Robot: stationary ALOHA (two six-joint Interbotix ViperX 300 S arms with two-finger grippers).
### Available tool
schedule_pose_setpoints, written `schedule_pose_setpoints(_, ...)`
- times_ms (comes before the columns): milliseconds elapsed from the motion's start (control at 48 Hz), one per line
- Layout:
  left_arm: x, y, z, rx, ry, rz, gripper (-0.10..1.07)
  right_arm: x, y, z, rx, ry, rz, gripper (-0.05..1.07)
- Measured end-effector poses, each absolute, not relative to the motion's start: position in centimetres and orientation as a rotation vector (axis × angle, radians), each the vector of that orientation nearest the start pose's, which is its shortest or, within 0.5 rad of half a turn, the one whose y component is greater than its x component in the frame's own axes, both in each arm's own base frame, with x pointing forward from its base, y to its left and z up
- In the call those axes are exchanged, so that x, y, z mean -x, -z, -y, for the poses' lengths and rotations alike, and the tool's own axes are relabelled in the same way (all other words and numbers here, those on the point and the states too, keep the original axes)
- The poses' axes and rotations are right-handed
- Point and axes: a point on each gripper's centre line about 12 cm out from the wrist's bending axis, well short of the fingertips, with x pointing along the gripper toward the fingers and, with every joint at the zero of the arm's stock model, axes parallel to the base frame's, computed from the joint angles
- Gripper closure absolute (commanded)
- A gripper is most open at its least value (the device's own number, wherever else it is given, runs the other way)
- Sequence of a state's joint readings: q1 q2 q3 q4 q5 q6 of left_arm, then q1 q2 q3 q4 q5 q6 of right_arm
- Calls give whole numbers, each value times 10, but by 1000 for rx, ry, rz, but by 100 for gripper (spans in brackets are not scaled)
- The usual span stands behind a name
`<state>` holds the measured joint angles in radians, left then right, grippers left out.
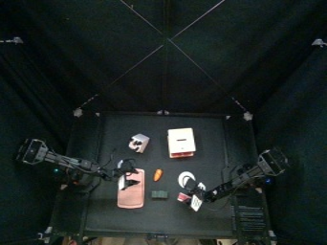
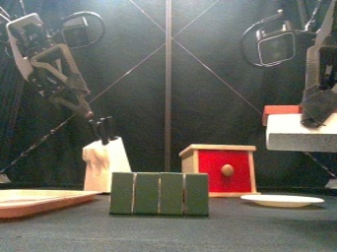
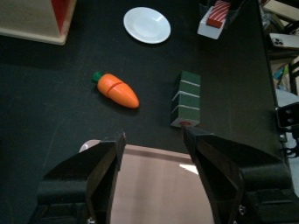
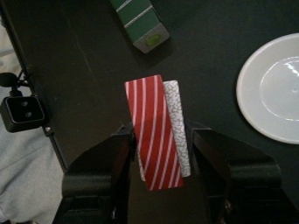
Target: Hand over salmon sushi
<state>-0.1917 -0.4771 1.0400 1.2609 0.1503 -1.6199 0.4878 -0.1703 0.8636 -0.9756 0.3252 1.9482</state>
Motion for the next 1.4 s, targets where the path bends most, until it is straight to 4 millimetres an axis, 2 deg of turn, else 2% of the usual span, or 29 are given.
schedule_pose_setpoints(188, -264, -196, 35, 258, -54, -595, 8, -300, -161, -111, -601, 216, -790, 46)
schedule_pose_setpoints(458, -278, -205, 47, 273, 28, -576, 7, -319, -175, -95, -519, 205, -711, 46)
schedule_pose_setpoints(854, -325, -201, 71, 182, 179, -604, 6, -340, -182, -90, -446, 192, -666, 46)
schedule_pose_setpoints(1396, -371, -199, 81, 42, 222, -597, 6, -361, -193, -95, -402, 143, -624, 46)
